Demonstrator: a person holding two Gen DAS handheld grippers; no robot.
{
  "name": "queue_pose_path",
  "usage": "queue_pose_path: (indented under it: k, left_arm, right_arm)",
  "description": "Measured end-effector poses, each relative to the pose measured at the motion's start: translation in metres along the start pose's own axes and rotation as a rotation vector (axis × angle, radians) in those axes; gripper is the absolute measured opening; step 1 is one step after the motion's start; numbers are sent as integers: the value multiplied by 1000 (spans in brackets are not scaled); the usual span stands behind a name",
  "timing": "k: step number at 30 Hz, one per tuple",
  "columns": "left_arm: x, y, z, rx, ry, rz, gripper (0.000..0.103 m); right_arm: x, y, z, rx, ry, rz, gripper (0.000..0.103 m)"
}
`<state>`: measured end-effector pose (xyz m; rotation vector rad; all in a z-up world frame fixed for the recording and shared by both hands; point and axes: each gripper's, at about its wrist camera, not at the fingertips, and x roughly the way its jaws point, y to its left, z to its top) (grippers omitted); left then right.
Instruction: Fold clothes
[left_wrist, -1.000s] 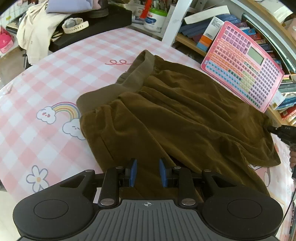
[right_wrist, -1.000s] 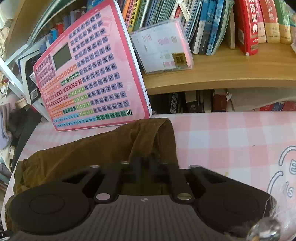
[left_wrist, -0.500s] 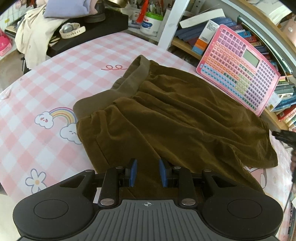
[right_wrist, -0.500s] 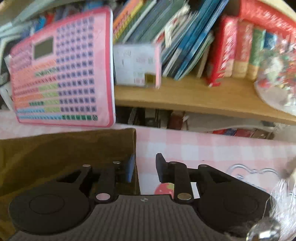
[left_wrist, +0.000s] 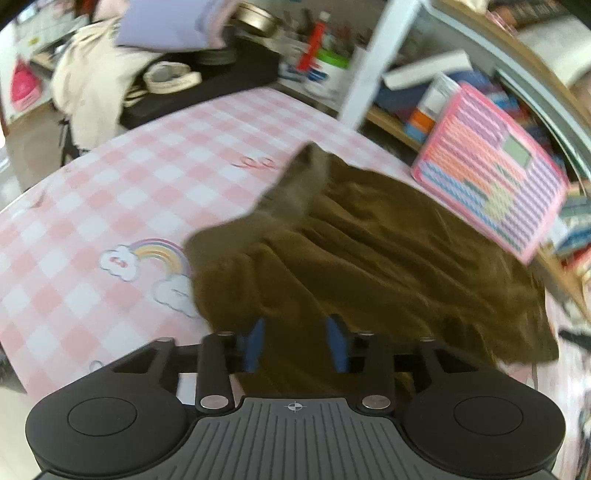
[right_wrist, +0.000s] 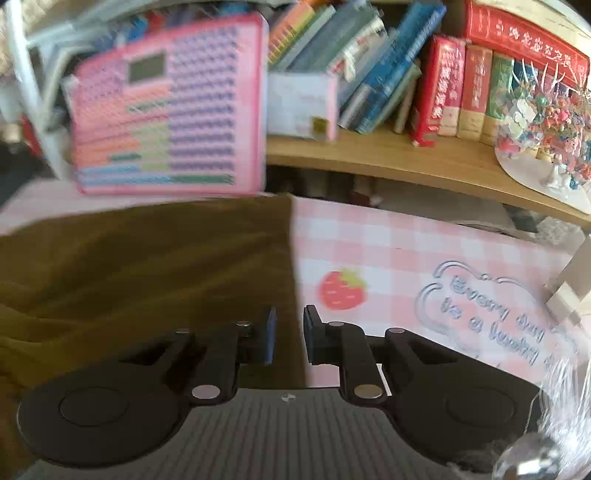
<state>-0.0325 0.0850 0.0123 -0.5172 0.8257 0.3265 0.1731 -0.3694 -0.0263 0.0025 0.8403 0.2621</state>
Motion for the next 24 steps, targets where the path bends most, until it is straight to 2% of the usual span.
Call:
queue_pose_path:
  k: [4, 8, 11, 16, 19, 20, 22, 24]
  left_arm:
    - [5, 32, 10, -135, -18, -26, 43]
    - [18, 69, 17, -338, -23, -72, 47]
    - [30, 88, 21, -441, -9, -101, 47]
    - [47, 94, 30, -432, 24, -142, 46]
    - [53, 101, 31, -476, 31, -194, 39]
    - [55, 105, 31, -509, 36, -212, 28]
    - [53, 113, 28, -549, 32, -233, 16]
    - [48, 121, 27, -547, 25, -241, 13]
  right_arm:
    - [-41, 25, -30, 24, -6, 16, 25]
    - [-82, 44, -71, 66, 16, -4, 28]
    - [-111, 65, -108, 72, 49, -36, 28]
    - [-135, 104, -157, 44, 97, -126, 28]
    - [-144, 119, -179, 70, 111, -173, 28]
    - [-146, 123, -184, 75, 112, -188, 28]
    - [-148, 130, -191, 73, 113, -216, 28]
    - [-150, 138, -197, 70, 115, -244, 28]
